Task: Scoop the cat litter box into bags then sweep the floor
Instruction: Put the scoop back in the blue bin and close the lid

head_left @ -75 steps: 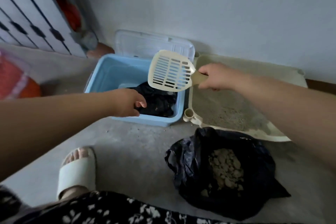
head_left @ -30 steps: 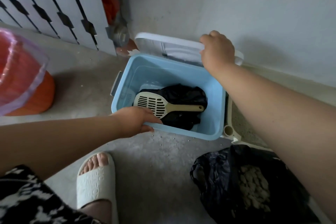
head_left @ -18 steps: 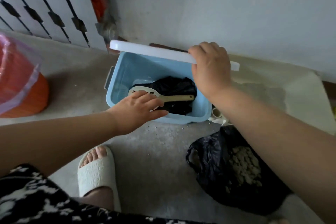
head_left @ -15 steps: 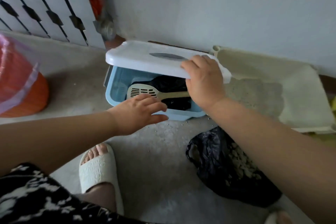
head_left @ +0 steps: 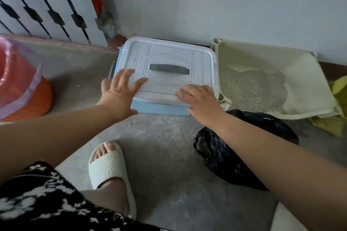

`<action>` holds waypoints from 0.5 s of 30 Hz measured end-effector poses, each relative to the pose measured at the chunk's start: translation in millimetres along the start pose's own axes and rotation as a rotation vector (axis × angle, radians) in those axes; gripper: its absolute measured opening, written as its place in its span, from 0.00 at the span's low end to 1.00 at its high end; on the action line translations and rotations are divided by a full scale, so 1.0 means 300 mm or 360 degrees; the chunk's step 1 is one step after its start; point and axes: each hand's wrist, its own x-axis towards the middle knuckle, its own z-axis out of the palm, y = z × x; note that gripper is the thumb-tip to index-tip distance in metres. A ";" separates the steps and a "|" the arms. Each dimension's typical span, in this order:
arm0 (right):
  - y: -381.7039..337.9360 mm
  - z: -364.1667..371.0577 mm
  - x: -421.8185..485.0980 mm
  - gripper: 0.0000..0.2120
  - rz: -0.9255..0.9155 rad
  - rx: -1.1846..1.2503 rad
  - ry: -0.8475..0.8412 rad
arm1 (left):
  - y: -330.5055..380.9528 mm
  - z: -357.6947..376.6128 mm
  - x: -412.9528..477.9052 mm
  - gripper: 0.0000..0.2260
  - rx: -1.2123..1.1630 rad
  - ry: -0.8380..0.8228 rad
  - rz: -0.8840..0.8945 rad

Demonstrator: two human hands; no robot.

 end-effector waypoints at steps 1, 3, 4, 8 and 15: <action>0.008 -0.004 -0.011 0.30 0.0081 -0.0044 -0.0072 | -0.026 0.010 0.000 0.44 -0.0013 -0.0066 -0.0060; 0.030 -0.006 -0.030 0.30 0.0246 -0.0086 -0.0164 | -0.067 0.031 -0.004 0.41 -0.0112 -0.0146 -0.0083; 0.038 -0.007 -0.037 0.30 0.0298 -0.0097 -0.0204 | -0.079 0.037 -0.006 0.38 -0.0153 -0.0155 -0.0070; 0.048 -0.010 -0.036 0.29 0.0322 -0.0129 -0.0330 | -0.079 0.039 -0.001 0.34 -0.0235 -0.0136 -0.0085; 0.041 0.004 -0.012 0.30 0.0247 -0.0123 -0.0329 | -0.089 0.035 -0.013 0.35 -0.0464 -0.0108 -0.0223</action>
